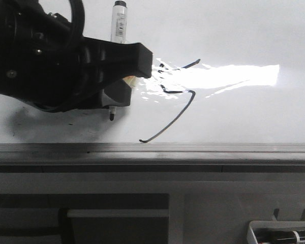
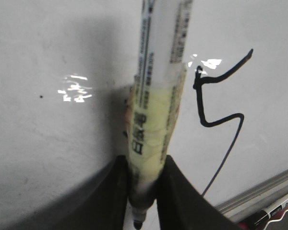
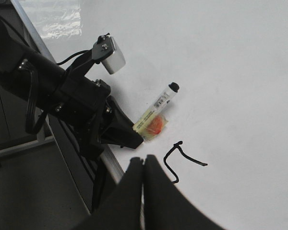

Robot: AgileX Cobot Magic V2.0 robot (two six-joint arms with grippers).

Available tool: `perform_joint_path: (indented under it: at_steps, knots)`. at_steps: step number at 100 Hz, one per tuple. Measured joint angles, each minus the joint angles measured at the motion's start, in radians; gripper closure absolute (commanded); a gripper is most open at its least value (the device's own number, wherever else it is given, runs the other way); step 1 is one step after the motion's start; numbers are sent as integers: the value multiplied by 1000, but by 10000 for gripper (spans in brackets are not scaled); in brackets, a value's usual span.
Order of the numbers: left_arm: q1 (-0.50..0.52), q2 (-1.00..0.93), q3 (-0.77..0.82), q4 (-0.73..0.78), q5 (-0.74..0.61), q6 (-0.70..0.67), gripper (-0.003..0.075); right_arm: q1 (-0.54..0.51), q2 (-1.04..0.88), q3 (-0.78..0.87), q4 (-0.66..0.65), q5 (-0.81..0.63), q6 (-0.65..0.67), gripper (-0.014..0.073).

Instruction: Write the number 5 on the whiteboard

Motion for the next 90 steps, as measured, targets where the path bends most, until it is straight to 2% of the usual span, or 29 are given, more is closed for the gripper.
perform_joint_path:
  at_steps: [10, 41, 59, 66, 90]
  knots:
    - [0, 0, 0, -16, -7, 0, 491, 0, 0, 0, 0, 0, 0, 642]
    - [0, 0, -2, -18, -9, -2, 450, 0, 0, 0, 0, 0, 0, 642]
    - [-4, 0, -3, -18, -9, -2, 209, 0, 0, 0, 0, 0, 0, 642]
    - [-8, -2, -6, -16, -12, -2, 160, 0, 0, 0, 0, 0, 0, 642]
    - [-14, -69, 1, -33, -69, 0, 153, -5, -11, 2, -24, 7, 0, 642]
